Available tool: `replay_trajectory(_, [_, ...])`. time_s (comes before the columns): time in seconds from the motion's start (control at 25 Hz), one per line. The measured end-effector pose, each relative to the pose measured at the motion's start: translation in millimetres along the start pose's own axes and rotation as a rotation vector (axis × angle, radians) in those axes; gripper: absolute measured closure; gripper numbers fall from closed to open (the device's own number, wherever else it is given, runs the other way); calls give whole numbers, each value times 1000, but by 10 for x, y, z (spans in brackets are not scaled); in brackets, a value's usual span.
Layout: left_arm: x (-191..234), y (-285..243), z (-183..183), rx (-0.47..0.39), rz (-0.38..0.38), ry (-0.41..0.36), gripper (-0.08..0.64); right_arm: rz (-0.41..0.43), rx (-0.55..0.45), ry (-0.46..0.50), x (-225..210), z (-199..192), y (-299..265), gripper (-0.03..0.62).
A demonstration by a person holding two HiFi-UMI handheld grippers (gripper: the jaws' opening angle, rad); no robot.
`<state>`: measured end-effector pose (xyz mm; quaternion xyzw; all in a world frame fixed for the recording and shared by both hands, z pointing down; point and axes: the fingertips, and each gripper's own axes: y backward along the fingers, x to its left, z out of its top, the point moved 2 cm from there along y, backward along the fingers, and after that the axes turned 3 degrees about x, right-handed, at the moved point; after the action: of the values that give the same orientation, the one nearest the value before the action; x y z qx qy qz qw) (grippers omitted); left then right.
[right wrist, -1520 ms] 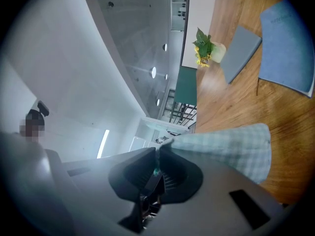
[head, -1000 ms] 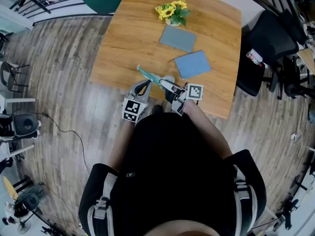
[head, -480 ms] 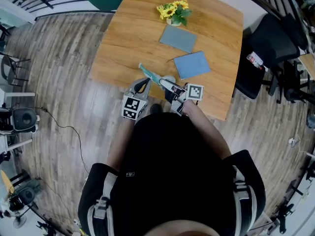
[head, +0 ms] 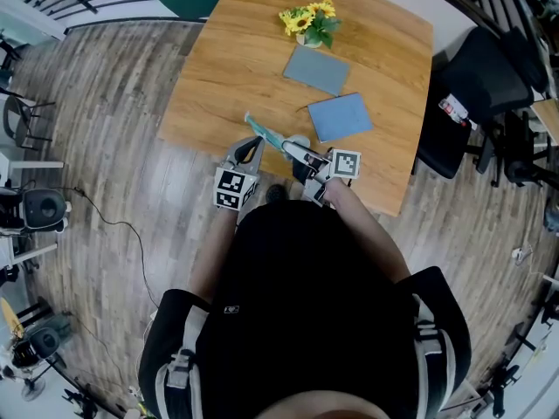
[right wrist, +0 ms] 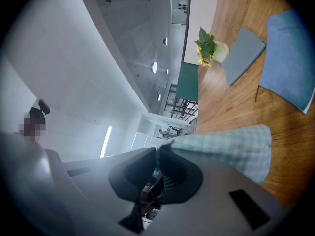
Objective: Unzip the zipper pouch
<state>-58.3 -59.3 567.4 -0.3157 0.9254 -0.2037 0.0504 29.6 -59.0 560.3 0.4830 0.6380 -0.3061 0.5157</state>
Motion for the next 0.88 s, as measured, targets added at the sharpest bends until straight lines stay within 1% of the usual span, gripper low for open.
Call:
replay_trajectory(0.48, [73, -57, 7, 10, 29, 28, 554, 2, 44, -18, -32, 68, -16, 563])
replay_trajectory(0.72, [183, -96, -16, 22, 67, 46, 554, 4, 89, -6, -52, 113, -81, 563])
replay_trajectory(0.88, [216, -138, 5, 27, 72, 45, 552, 8, 106, -5, -54, 159, -99, 563])
